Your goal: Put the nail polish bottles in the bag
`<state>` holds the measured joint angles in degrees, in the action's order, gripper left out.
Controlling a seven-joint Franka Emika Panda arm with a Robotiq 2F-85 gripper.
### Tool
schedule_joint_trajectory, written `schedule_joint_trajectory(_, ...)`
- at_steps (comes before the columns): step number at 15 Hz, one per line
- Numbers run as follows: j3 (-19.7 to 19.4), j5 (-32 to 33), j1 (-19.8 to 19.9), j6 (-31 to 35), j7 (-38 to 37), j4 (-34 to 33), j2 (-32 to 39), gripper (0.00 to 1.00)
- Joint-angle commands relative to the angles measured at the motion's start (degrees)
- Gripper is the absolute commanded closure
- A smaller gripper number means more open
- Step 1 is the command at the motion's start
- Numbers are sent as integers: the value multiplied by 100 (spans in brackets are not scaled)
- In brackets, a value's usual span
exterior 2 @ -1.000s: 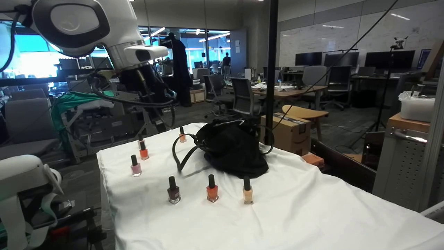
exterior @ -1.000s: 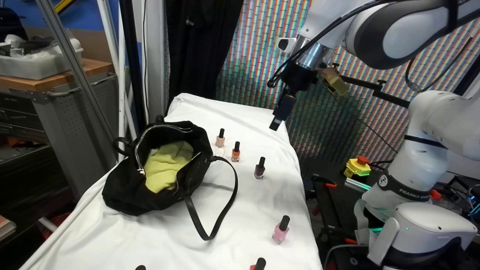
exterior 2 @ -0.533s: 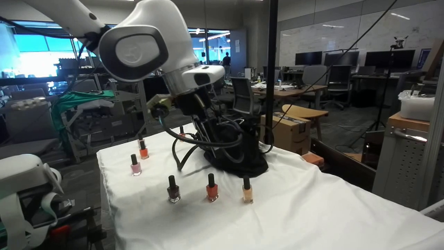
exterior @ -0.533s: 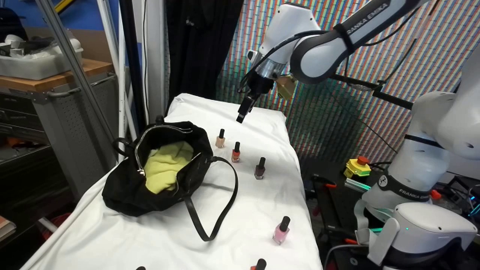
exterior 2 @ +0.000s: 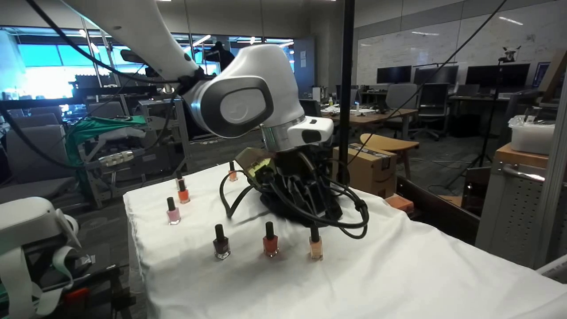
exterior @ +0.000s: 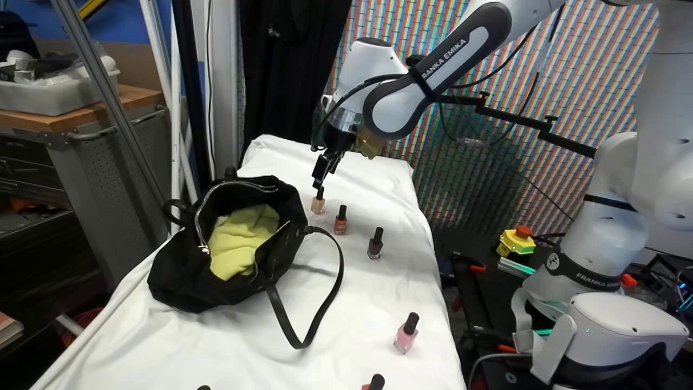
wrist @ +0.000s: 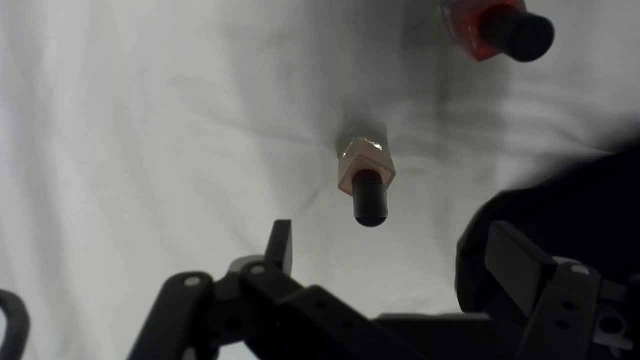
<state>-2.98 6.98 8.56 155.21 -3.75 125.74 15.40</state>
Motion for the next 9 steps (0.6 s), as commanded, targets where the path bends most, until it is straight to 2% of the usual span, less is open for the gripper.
schedule_joint_trajectory(1,-78,-262,-21,-141,337,-435,419,0)
schedule_joint_trajectory(9,-1,-604,52,-302,712,-394,718,0)
